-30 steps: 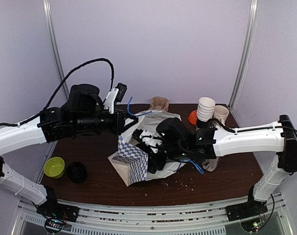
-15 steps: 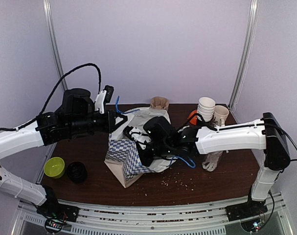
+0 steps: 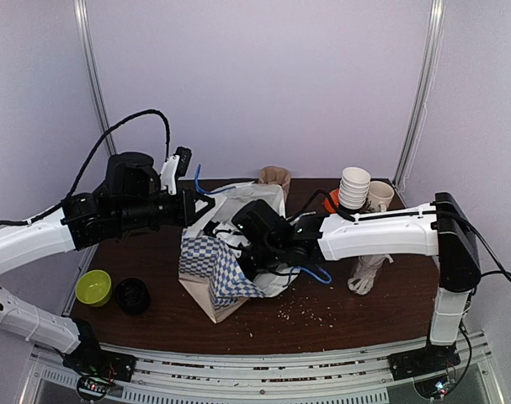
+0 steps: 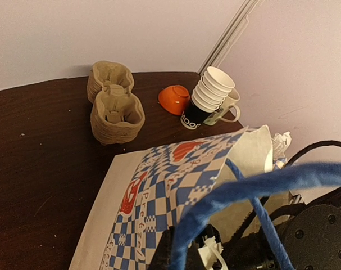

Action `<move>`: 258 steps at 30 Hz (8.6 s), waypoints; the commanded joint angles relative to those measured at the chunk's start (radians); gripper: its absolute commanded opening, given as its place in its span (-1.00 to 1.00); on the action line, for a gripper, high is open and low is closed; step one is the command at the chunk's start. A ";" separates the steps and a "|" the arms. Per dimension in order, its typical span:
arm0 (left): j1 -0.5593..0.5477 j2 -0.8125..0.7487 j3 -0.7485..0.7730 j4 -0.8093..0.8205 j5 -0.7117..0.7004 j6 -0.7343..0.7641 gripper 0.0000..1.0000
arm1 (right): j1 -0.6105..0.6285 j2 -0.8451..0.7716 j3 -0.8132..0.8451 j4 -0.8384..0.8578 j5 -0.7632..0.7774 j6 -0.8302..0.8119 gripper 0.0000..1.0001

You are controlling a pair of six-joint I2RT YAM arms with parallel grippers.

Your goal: Pack the takeout coffee

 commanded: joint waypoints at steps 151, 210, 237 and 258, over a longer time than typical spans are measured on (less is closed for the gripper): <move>-0.004 -0.012 -0.034 -0.007 0.069 0.107 -1.00 | -0.011 -0.357 0.122 -0.255 0.052 0.058 1.00; -0.420 -0.240 -0.041 0.050 0.003 0.718 -1.00 | -0.024 -0.836 -0.387 0.168 0.746 -0.011 1.00; -0.104 -0.015 0.073 -0.162 0.013 0.434 -1.00 | -0.050 -0.804 -0.390 0.113 0.716 0.078 1.00; -0.026 -0.074 0.180 -0.275 -0.282 0.355 0.97 | -0.095 -0.800 -0.360 0.105 0.721 0.108 1.00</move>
